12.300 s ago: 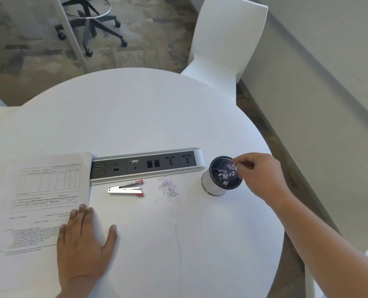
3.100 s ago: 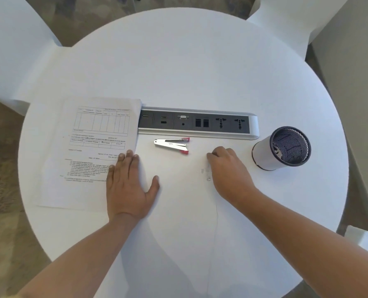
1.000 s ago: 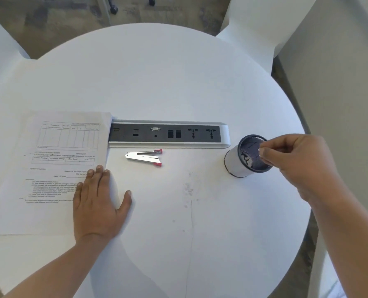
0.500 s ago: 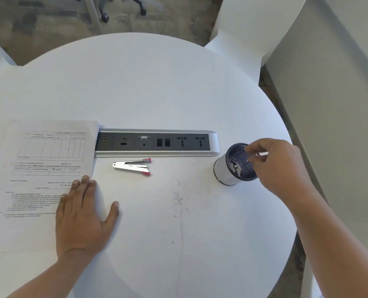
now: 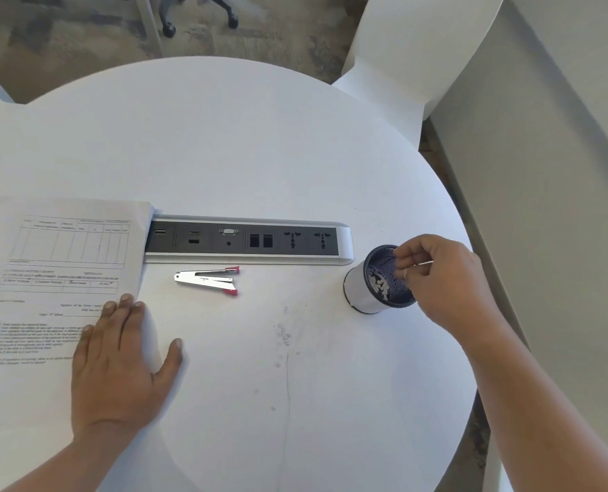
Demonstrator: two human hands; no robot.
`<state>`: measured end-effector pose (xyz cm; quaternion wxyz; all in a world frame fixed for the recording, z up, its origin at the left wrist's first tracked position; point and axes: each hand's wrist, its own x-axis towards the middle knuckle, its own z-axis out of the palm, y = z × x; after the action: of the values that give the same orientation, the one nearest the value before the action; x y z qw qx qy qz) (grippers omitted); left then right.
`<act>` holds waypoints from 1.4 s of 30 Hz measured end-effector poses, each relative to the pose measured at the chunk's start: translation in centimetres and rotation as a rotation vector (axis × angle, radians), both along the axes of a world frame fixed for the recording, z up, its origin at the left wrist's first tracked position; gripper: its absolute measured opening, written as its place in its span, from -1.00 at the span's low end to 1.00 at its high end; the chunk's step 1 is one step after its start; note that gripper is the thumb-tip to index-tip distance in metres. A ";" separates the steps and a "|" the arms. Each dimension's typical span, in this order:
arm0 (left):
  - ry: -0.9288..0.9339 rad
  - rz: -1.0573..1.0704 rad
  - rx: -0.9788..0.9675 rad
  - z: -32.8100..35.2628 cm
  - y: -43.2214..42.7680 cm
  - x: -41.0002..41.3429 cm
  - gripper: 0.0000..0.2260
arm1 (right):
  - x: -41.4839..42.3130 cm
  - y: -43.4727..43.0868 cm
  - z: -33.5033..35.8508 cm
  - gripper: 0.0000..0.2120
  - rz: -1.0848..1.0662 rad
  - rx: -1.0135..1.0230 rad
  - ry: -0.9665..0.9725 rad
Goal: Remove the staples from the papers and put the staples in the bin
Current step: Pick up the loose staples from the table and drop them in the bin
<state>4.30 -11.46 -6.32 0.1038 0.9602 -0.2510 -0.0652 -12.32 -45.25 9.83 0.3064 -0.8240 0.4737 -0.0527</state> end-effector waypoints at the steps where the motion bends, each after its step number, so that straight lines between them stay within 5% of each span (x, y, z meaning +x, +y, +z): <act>1: -0.002 -0.002 -0.001 0.0 0.0 0.0 -0.25 | 0.0 0.0 0.0 -0.70 -0.011 0.033 -0.010; 7: -0.014 0.002 -0.024 -0.1 0.0 0.0 -0.24 | -0.1 -0.1 0.1 -0.68 -0.048 0.113 -0.072; 13: -0.032 0.025 -0.037 0.1 -0.3 -0.1 -0.26 | 0.1 1.5 0.5 -0.79 0.029 -0.114 -0.082; 18: -0.011 0.027 -0.008 0.2 -0.1 0.0 -0.27 | -0.7 10.6 -2.8 -0.67 0.502 -0.192 -0.015; 23: -0.004 0.027 -0.002 0.2 -0.1 -0.1 -0.27 | -4.9 17.8 -8.0 -0.82 1.001 0.009 0.391; 30: 0.005 0.027 0.004 0.1 0.0 0.0 -0.27 | -2.9 18.8 -10.7 -0.58 0.873 -0.126 0.197; 38: 0.008 0.034 0.002 0.2 -0.1 -0.1 -0.27 | 2.6 11.7 -10.0 -0.51 0.468 -0.063 0.044; 42: 0.012 0.036 -0.005 0.2 -0.1 -0.1 -0.27 | 3.7 9.2 -10.2 -0.52 0.472 -0.177 0.102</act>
<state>4.20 -11.57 -6.12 0.1088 0.9640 -0.2330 -0.0684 -8.61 -36.03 -0.34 0.2126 -0.9369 0.2769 0.0208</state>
